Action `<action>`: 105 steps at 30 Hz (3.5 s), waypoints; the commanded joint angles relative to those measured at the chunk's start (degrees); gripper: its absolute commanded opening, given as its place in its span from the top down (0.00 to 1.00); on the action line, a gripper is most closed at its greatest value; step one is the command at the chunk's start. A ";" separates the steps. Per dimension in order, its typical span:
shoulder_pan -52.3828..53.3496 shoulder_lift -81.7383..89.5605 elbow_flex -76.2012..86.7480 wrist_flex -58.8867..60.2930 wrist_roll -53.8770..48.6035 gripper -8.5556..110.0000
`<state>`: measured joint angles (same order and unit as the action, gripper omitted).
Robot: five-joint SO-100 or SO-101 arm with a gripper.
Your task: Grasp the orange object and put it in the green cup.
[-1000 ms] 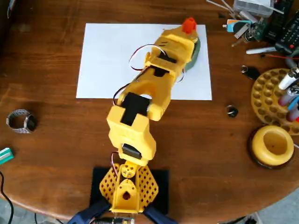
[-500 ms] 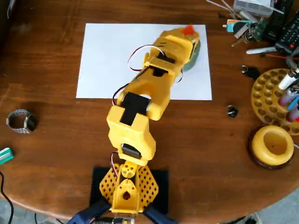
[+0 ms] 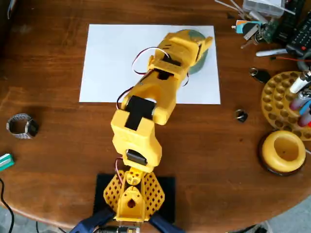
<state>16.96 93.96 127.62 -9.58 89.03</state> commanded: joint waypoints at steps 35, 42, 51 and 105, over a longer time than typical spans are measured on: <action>-8.79 69.43 44.12 53.44 -11.87 0.93; -8.88 92.81 49.83 73.21 -18.63 0.93; -7.73 92.81 49.83 64.78 -62.67 0.93; -12.39 92.81 49.92 75.50 -91.76 0.93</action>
<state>4.83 186.68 177.45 65.65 -2.90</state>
